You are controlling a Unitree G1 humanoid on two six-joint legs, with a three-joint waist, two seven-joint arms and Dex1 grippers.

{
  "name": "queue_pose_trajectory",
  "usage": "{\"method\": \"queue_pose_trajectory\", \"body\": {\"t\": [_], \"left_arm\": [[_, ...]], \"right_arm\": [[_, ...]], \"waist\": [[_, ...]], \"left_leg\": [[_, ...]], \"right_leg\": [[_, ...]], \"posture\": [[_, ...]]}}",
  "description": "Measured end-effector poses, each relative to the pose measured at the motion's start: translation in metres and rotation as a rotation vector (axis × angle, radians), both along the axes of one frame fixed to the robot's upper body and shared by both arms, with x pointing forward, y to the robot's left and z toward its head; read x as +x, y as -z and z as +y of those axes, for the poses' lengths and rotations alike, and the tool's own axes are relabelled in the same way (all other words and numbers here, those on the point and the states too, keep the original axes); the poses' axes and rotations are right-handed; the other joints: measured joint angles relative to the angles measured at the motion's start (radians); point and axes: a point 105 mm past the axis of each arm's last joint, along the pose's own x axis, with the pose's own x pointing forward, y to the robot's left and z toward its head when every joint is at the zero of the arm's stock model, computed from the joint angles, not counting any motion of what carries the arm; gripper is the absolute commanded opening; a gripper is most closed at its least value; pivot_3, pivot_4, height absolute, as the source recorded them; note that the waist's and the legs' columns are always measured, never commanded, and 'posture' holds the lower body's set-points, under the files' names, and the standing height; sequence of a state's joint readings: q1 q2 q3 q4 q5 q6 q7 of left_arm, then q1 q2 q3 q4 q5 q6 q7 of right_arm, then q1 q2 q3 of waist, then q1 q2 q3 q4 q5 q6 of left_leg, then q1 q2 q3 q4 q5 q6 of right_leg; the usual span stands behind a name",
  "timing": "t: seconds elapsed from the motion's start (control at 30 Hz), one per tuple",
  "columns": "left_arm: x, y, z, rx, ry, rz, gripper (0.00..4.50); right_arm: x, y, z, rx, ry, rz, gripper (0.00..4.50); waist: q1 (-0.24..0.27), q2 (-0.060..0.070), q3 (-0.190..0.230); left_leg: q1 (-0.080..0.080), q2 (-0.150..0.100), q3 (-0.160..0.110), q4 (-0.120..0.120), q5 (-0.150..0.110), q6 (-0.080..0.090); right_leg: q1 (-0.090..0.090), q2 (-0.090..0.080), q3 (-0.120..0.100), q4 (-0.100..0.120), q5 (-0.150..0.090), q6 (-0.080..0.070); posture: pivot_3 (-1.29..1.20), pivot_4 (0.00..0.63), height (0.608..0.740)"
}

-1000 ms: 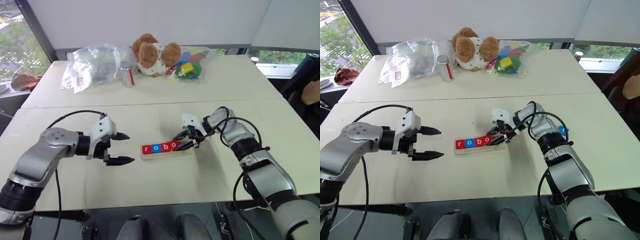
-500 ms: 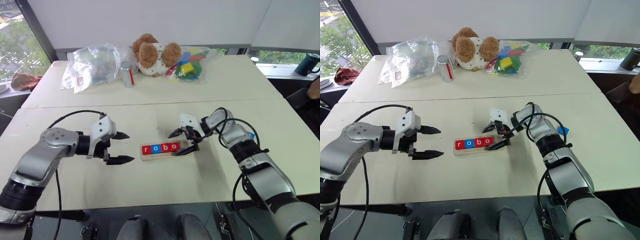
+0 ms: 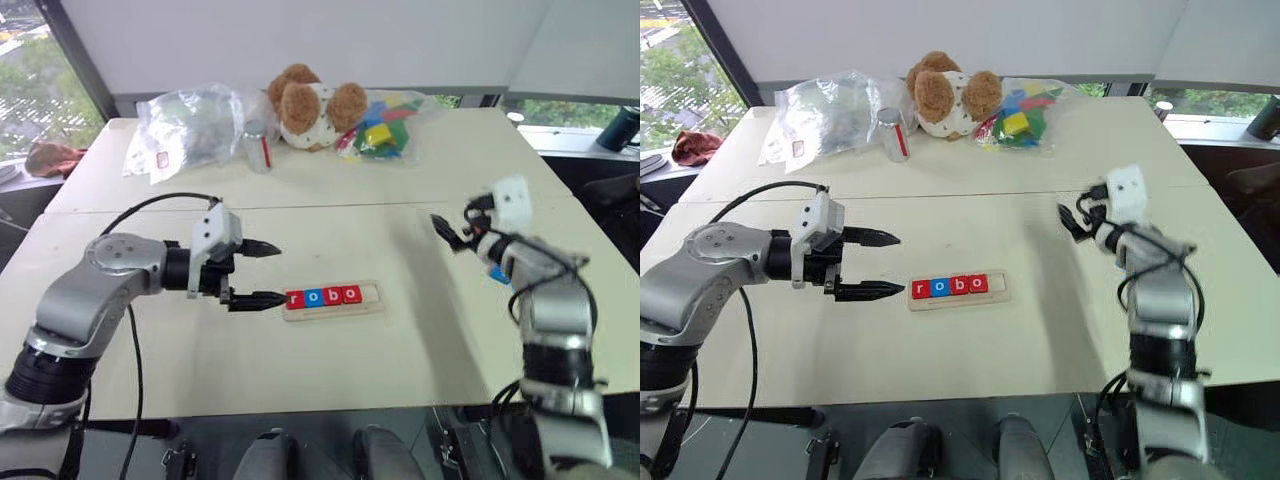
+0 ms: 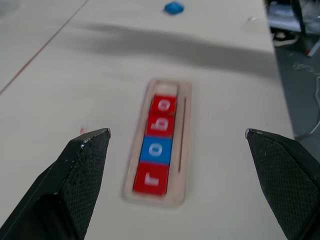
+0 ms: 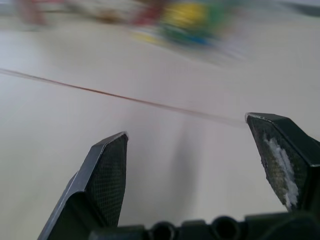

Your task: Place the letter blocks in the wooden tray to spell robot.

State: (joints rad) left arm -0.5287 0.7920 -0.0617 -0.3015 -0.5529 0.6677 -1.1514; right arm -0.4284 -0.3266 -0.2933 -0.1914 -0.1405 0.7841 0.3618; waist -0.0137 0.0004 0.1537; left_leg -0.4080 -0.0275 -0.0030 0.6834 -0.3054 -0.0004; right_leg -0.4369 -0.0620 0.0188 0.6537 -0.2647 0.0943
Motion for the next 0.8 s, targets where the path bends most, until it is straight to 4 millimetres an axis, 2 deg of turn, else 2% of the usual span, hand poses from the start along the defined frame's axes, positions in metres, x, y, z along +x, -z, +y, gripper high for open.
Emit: {"method": "queue_pose_trajectory", "body": {"t": [0.13, 0.33, 0.63, 0.8], "left_arm": [[0.004, 0.003, -0.016, -0.016, 0.065, 0.018, 4.50], [0.013, 0.011, -0.016, -0.007, 0.061, 0.025, 4.50], [0.013, 0.017, -0.016, 0.006, 0.031, 0.019, 4.50], [0.011, 0.016, -0.016, 0.005, 0.023, 0.004, 4.50]], "right_arm": [[-0.019, 0.020, -0.013, 0.044, 0.240, 0.039, 4.03], [-0.032, 0.026, -0.029, 0.141, 0.456, 0.022, 4.03], [-0.023, 0.062, -0.023, 0.200, 0.457, 0.119, 4.03], [-0.010, 0.063, -0.034, 0.177, 0.488, 0.101, 4.03]], "waist": [[-0.006, 0.000, 0.000], [-0.004, 0.000, 0.000], [-0.004, 0.000, 0.000], [-0.005, 0.000, 0.000]], "left_leg": [[0.004, -0.001, 0.002, 0.001, 0.000, 0.002], [0.007, 0.000, 0.001, 0.001, -0.001, 0.004], [0.008, 0.000, 0.001, 0.001, -0.001, 0.004], [0.014, 0.001, 0.001, 0.000, -0.002, 0.004]], "right_leg": [[0.001, 0.001, 0.002, 0.001, 0.000, 0.000], [0.002, 0.005, 0.002, 0.005, 0.000, 0.000], [0.003, 0.005, 0.002, 0.005, 0.000, 0.000], [0.010, 0.004, 0.003, 0.002, 0.000, 0.000]], "posture": [[0.00, 0.150, 0.740], [0.00, 0.150, 0.740], [0.00, 0.150, 0.740], [0.00, 0.150, 0.740]]}}
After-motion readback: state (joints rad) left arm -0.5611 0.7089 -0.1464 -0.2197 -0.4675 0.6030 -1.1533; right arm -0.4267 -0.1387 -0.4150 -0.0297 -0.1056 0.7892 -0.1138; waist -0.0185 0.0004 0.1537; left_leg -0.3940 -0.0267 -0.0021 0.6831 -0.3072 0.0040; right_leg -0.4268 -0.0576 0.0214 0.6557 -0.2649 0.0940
